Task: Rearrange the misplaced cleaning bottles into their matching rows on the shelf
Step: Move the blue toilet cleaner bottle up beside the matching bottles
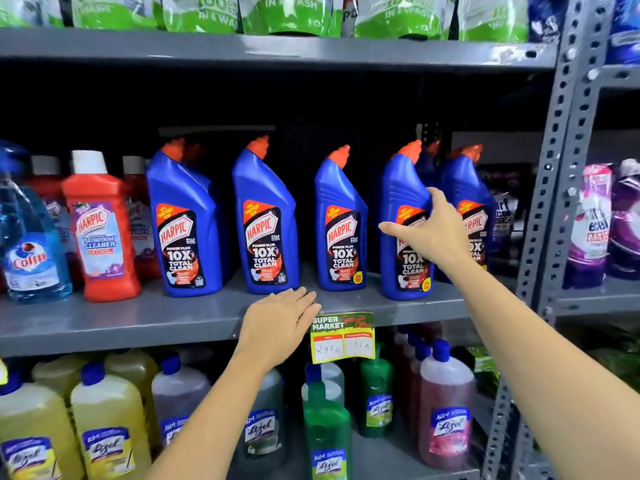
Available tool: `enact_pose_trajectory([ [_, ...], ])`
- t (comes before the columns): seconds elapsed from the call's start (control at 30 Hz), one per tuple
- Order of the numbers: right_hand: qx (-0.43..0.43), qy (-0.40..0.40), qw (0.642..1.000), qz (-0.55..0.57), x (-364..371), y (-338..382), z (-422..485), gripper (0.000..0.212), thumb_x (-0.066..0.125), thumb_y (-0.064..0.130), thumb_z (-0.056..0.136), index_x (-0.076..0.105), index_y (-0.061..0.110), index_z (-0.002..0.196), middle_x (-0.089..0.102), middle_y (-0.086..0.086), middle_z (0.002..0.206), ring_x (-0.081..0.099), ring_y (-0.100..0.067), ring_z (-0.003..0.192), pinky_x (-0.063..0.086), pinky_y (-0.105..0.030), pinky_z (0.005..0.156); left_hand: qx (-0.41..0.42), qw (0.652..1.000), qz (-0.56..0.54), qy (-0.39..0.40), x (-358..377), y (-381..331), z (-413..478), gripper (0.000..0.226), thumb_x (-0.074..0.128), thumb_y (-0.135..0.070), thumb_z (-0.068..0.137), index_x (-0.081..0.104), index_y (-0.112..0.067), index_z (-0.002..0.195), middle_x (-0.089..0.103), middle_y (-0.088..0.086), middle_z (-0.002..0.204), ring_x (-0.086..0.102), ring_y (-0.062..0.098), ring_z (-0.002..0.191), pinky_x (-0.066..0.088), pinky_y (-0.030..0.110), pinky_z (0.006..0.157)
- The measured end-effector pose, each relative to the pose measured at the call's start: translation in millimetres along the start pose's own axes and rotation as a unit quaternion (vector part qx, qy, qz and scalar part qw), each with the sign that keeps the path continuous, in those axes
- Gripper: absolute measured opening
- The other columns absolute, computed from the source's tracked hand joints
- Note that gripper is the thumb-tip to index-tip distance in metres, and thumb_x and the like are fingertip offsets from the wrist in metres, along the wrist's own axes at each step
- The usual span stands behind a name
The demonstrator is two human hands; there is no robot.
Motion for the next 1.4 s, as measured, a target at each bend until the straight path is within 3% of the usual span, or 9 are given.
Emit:
enact_pose_trajectory([
  [0.1,0.014,0.004,1.000,-0.014,4,-5,-6,0.113,0.078,0.062,0.064,0.022,0.019,0.151,0.046,-0.011,0.144,0.049,-0.033,0.129,0.046,-0.047,0.099,0.000,1.000,0.004,-0.009,1,-1,0,0.052,0.029,-0.050,0.095,0.070,-0.025,0.114,0.069,-0.002,0.116,0.064,0.017,0.107,0.052,0.038,0.087],
  [0.23,0.063,0.002,0.998,0.003,14,-25,-36,0.135,0.084,0.060,0.059,0.003,0.014,0.156,0.029,-0.012,0.157,0.040,-0.035,0.138,0.039,-0.048,0.104,0.004,0.999,0.011,-0.030,-2,-3,-1,0.049,0.031,-0.047,0.095,0.071,-0.025,0.111,0.070,-0.002,0.113,0.065,0.017,0.104,0.052,0.037,0.085],
  [0.33,0.095,0.033,0.994,-0.039,33,-39,-55,0.141,0.086,0.057,0.056,-0.004,0.013,0.155,0.031,-0.016,0.154,0.046,-0.038,0.132,0.043,-0.050,0.098,0.005,0.999,0.013,-0.032,-3,-3,-1,0.048,0.032,-0.047,0.095,0.071,-0.025,0.111,0.070,-0.002,0.113,0.066,0.017,0.104,0.053,0.037,0.085],
  [0.4,0.098,0.022,0.994,-0.046,39,-44,-56,0.137,0.088,0.052,0.058,-0.001,0.013,0.155,0.036,-0.016,0.150,0.052,-0.039,0.125,0.046,-0.049,0.091,0.009,0.999,0.016,-0.037,-4,-4,-1,0.048,0.032,-0.046,0.095,0.072,-0.025,0.110,0.070,-0.002,0.112,0.066,0.016,0.103,0.053,0.037,0.084],
  [0.63,0.101,0.000,0.994,-0.042,52,-53,-39,0.128,0.089,0.045,0.061,0.007,0.011,0.153,0.041,-0.017,0.144,0.056,-0.041,0.117,0.048,-0.047,0.088,0.023,0.998,0.026,-0.058,-8,-7,0,0.046,0.034,-0.044,0.094,0.073,-0.022,0.107,0.072,-0.001,0.109,0.068,0.017,0.099,0.055,0.037,0.079],
  [0.9,0.101,-0.005,0.994,-0.050,58,-58,-32,0.126,0.090,0.042,0.060,0.009,0.013,0.152,0.042,-0.014,0.142,0.057,-0.041,0.116,0.048,-0.049,0.088,0.033,0.997,0.026,-0.070,-10,-9,-1,0.045,0.036,-0.042,0.094,0.074,-0.020,0.106,0.073,0.000,0.106,0.069,0.020,0.095,0.055,0.038,0.077],
  [1.13,0.082,-0.011,0.995,-0.052,62,-60,-40,0.135,0.087,0.051,0.061,-0.002,0.011,0.155,0.036,-0.021,0.143,0.050,-0.038,0.122,0.048,-0.048,0.092,0.033,0.997,0.024,-0.066,-13,-10,-2,0.045,0.036,-0.042,0.094,0.074,-0.020,0.104,0.073,-0.002,0.104,0.069,0.019,0.094,0.054,0.035,0.077],
  [1.4,0.083,0.017,0.995,-0.059,63,-66,-31,0.125,0.090,0.041,0.061,0.010,0.006,0.152,0.050,-0.022,0.134,0.054,-0.038,0.120,0.047,-0.046,0.093,0.030,0.998,0.021,-0.059,-11,-10,-1,0.045,0.036,-0.043,0.094,0.074,-0.020,0.105,0.073,0.000,0.105,0.069,0.020,0.094,0.054,0.036,0.077],
])
Point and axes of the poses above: each hand's wrist, its own z-axis towards the middle knuckle, its own x-axis out of the palm, y = z × x, the point moved 8 cm from there along z, towards the middle knuckle
